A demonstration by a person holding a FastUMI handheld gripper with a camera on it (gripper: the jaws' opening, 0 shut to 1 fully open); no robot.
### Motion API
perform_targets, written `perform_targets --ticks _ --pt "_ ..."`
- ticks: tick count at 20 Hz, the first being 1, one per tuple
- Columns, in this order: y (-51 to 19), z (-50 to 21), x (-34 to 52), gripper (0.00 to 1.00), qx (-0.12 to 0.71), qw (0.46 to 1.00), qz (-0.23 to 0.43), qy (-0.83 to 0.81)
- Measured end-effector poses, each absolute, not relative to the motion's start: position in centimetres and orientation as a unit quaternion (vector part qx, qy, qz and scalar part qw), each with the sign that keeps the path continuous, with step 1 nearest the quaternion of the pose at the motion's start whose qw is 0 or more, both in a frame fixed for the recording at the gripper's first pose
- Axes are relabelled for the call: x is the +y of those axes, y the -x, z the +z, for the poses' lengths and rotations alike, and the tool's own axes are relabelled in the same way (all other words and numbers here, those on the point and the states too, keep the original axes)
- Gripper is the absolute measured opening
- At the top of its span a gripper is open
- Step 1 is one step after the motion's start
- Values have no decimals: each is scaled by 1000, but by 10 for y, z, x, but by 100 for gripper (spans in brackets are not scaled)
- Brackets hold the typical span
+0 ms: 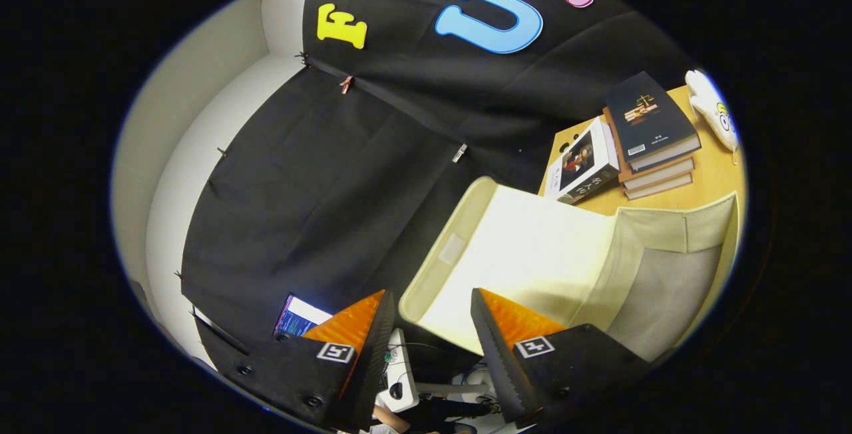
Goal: Open the storage box then place both shoes into the box .Put the left shoe in first, then the right shoe, with the right side of both shoes facing outward in a uniform manner.
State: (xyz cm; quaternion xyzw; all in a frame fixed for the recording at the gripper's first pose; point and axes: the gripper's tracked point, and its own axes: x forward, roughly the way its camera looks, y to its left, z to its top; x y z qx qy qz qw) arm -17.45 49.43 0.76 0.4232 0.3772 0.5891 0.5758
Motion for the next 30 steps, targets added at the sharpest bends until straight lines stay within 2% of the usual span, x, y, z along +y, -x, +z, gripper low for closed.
perform_targets --ticks 2,4,11,16,22,30 --pt "178 5 491 79 379 578 590 -416" --pt "174 -5 487 97 378 596 582 -403" --pt "150 -10 424 97 328 660 556 -384" --pt "122 -40 349 98 308 738 509 -320" --pt "103 -123 246 98 347 804 429 -223" --pt "108 -264 150 98 415 836 347 -91"
